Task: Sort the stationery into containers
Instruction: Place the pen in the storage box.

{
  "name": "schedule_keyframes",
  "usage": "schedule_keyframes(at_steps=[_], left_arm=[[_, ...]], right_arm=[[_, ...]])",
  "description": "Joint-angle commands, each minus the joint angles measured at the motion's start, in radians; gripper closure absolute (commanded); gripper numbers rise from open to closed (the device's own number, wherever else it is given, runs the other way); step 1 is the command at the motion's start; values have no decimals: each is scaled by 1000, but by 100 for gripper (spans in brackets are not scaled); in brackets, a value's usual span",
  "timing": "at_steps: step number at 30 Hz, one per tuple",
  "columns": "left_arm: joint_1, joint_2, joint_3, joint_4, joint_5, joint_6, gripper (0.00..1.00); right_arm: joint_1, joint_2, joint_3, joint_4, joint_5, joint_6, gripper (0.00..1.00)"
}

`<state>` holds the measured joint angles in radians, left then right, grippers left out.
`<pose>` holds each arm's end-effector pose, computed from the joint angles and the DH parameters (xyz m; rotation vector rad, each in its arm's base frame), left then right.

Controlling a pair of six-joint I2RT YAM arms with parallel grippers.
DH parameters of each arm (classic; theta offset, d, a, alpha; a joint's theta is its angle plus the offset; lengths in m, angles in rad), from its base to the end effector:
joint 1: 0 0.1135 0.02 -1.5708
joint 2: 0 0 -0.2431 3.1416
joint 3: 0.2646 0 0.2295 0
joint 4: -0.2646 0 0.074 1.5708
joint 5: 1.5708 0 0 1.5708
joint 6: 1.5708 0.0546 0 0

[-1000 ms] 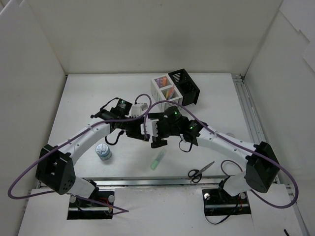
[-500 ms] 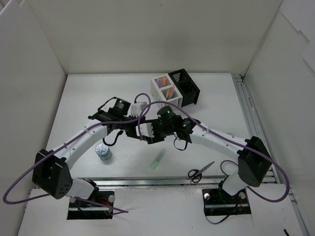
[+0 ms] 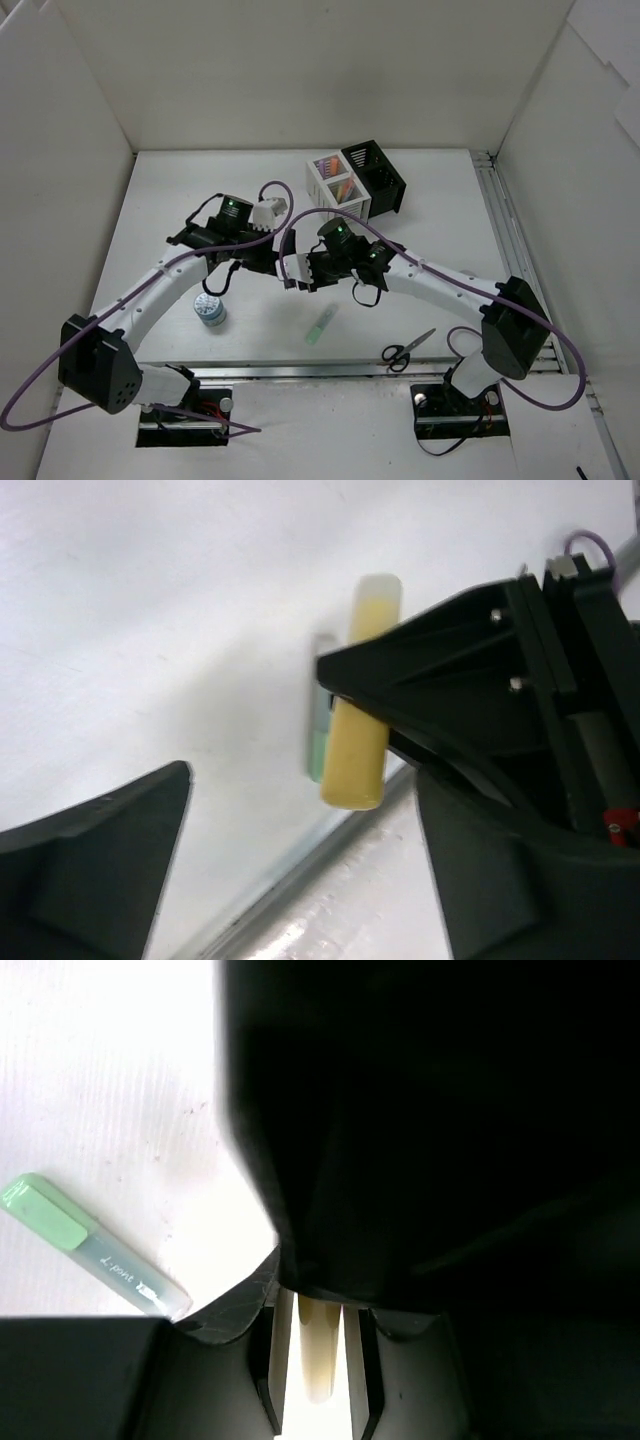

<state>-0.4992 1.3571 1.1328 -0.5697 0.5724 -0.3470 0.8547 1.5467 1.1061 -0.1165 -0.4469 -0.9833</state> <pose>0.2333 -0.1609 0.2748 0.4805 2.4209 -1.0692 0.2085 0.2755 0.2512 -1.8089 1.0509 0.3966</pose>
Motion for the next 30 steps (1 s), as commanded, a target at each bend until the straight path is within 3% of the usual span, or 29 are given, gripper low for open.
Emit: schedule_keyframes(at_steps=[1, 5, 9, 14, 17, 20, 30], left_arm=[[13, -116, 71, 79, 69, 6, 1], [99, -180, 62, 96, 41, 6, 0], [192, -272, 1, 123, -15, -15, 1], [270, -371, -82, 168, -74, -38, 0], [271, -427, -137, 201, -115, -43, 0], [271, -452, -188, 209, -138, -55, 0], [271, -424, -266, 218, -151, -50, 0]], right_arm=[[-41, -13, 51, 110, 27, 54, 100], [-118, -37, 0, 283, -12, 129, 100], [-213, -48, -43, 541, 8, 343, 100], [-342, 35, 86, 693, 34, 625, 100], [-378, 127, 208, 735, 181, 731, 100], [-404, 231, 339, 736, 232, 793, 100], [-437, 559, 666, 762, 227, 840, 92]])
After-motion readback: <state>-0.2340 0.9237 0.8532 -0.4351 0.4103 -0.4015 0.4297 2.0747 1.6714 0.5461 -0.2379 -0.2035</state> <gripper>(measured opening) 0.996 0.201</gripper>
